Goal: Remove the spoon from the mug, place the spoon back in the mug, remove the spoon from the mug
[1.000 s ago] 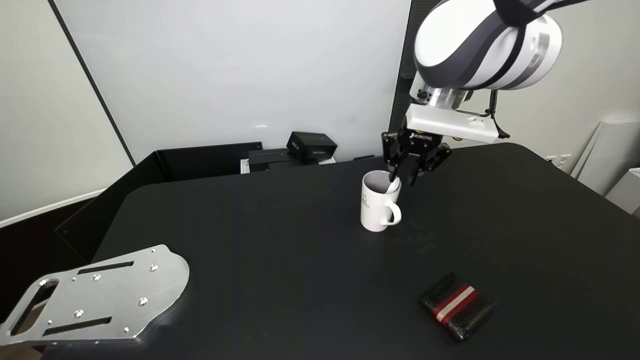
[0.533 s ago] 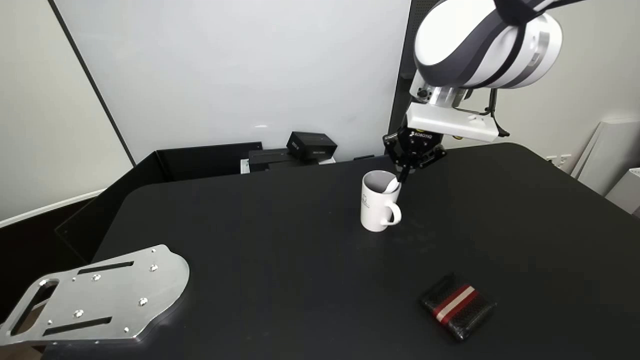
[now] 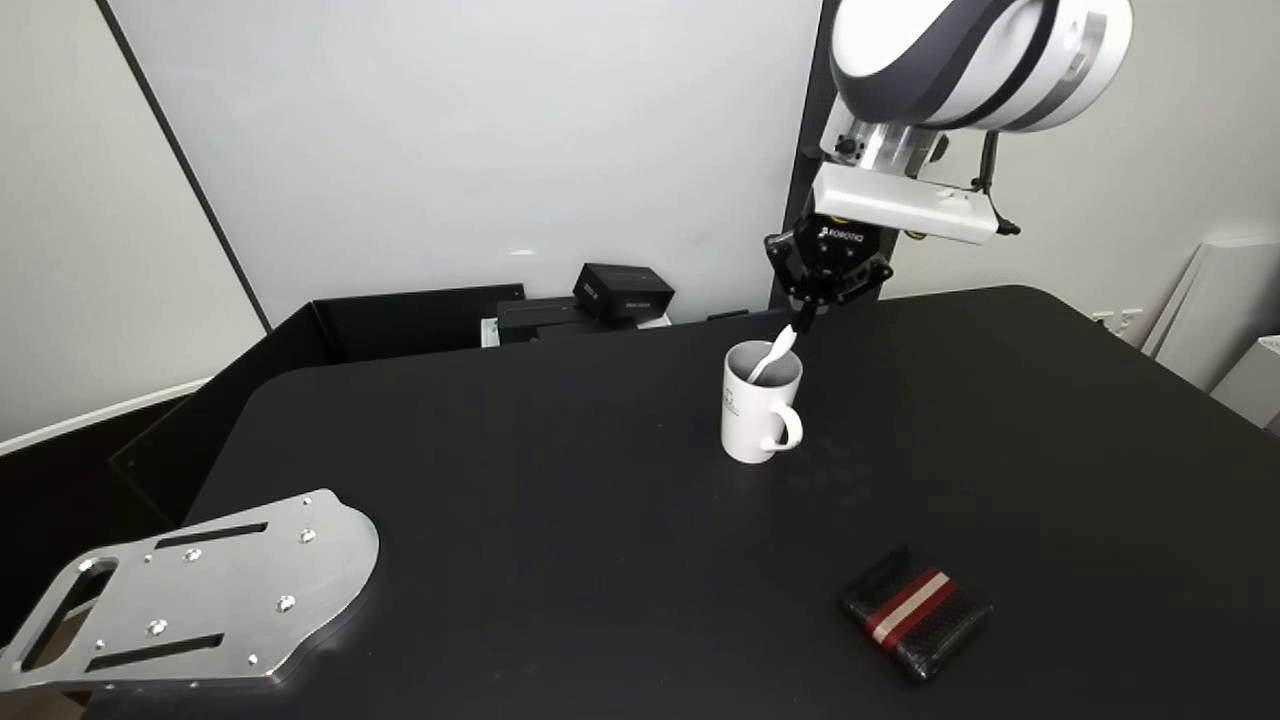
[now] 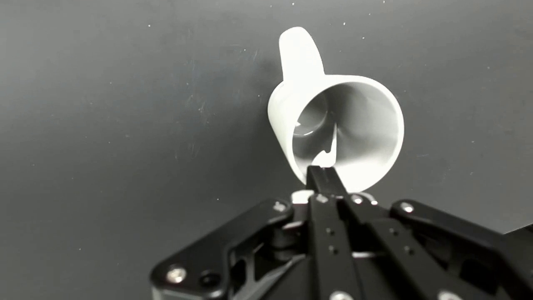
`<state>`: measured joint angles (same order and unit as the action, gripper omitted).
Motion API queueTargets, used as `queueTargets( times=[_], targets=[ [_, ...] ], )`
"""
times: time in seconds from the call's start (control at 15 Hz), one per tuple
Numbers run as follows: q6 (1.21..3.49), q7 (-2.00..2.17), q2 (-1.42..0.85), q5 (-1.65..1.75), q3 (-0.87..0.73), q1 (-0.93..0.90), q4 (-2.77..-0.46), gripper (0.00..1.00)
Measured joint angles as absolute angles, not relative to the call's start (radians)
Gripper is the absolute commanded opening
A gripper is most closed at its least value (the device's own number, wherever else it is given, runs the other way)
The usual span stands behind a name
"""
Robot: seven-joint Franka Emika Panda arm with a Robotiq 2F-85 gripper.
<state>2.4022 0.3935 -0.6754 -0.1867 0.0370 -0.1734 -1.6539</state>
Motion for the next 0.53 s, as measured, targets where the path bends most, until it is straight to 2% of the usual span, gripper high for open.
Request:
queueTargets(
  times=[0.53],
  targets=[
    [2.234,0.445,-0.616,-0.134,0.018,-0.193,-1.557,0.0]
  ],
)
